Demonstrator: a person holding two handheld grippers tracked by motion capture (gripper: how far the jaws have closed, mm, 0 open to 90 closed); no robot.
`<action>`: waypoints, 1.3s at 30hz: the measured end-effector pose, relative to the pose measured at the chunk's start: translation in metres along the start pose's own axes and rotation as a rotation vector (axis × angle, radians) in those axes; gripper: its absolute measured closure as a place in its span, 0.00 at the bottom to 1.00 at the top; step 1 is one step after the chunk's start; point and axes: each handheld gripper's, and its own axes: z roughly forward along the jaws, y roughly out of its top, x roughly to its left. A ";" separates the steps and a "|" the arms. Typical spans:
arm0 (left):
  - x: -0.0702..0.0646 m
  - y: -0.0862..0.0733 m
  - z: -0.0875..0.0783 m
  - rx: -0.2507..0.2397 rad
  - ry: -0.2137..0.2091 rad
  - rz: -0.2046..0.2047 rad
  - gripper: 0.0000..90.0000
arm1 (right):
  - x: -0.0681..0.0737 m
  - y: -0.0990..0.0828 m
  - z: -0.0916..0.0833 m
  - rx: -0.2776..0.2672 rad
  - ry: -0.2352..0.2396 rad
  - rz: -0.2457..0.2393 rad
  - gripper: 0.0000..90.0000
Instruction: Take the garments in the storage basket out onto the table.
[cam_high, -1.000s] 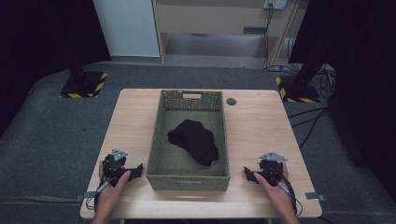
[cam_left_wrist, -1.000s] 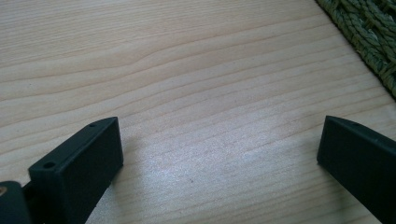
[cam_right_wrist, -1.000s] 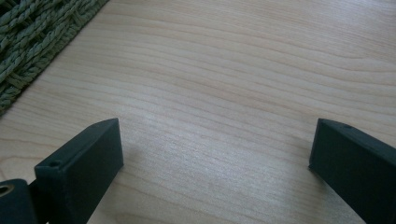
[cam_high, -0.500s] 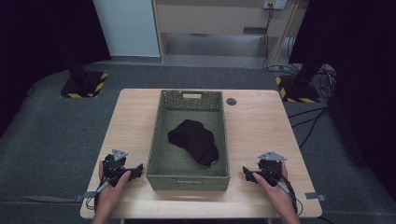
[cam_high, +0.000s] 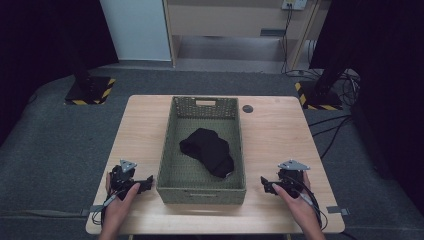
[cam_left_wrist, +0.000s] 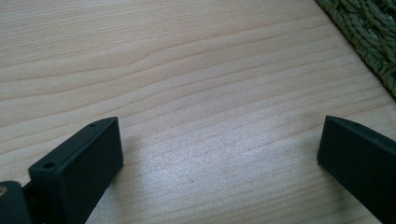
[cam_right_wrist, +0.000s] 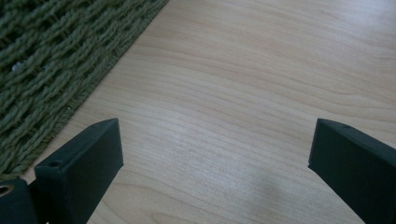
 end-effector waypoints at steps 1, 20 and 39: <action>0.000 0.000 0.000 0.000 0.000 0.000 0.00 | 0.000 0.001 -0.001 -0.004 0.000 0.000 0.03; 0.000 0.000 0.000 0.000 0.000 0.000 0.00 | 0.015 0.038 -0.033 -0.050 0.022 -0.041 0.03; 0.000 0.000 0.000 0.001 0.000 0.000 0.00 | 0.029 0.074 -0.055 -0.081 0.035 -0.075 0.03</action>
